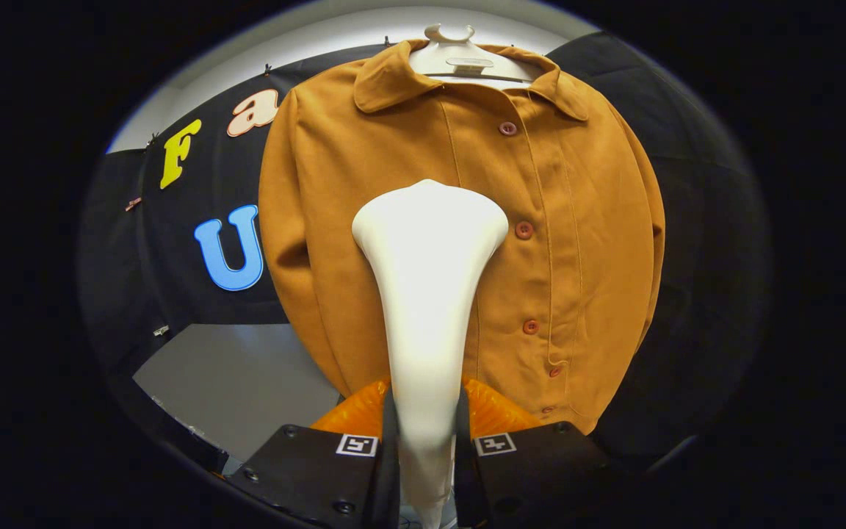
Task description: Iron the clothes twice with a garment steamer, once on the left side and once on the right side.
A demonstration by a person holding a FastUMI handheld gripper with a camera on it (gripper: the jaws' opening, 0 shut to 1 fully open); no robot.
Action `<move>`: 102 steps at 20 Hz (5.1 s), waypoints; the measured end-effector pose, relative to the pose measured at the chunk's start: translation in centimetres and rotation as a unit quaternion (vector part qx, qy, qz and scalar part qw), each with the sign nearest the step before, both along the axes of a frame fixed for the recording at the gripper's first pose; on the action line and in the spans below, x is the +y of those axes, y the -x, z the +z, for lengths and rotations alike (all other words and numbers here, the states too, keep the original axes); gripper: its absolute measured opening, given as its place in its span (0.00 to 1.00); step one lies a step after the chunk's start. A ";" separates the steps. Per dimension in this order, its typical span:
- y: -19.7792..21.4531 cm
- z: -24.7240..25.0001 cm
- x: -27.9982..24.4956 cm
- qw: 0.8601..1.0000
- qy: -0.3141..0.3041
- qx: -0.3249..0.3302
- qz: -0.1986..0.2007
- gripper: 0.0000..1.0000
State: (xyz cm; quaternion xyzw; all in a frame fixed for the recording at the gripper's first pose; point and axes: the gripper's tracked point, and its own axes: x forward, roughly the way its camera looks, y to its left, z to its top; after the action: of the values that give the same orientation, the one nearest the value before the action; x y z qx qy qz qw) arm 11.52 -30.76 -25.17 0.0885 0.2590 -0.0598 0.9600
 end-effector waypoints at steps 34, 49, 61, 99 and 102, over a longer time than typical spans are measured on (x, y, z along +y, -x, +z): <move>7.7 -9.6 -0.1 0.990 -0.020 0.127 -0.049 0.33; 2.8 7.8 -13.8 0.988 0.061 -0.055 -0.131 0.33; -0.4 2.0 -16.8 0.993 0.026 -0.018 -0.117 0.33; 9.8 -13.9 -17.5 0.969 -0.004 0.182 -0.169 0.33; 9.6 -11.3 -17.1 0.973 0.009 0.158 -0.169 0.33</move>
State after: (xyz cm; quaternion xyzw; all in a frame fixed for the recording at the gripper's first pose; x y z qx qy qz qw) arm 1.97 -47.88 -36.50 0.1120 0.3878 -0.2364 0.8838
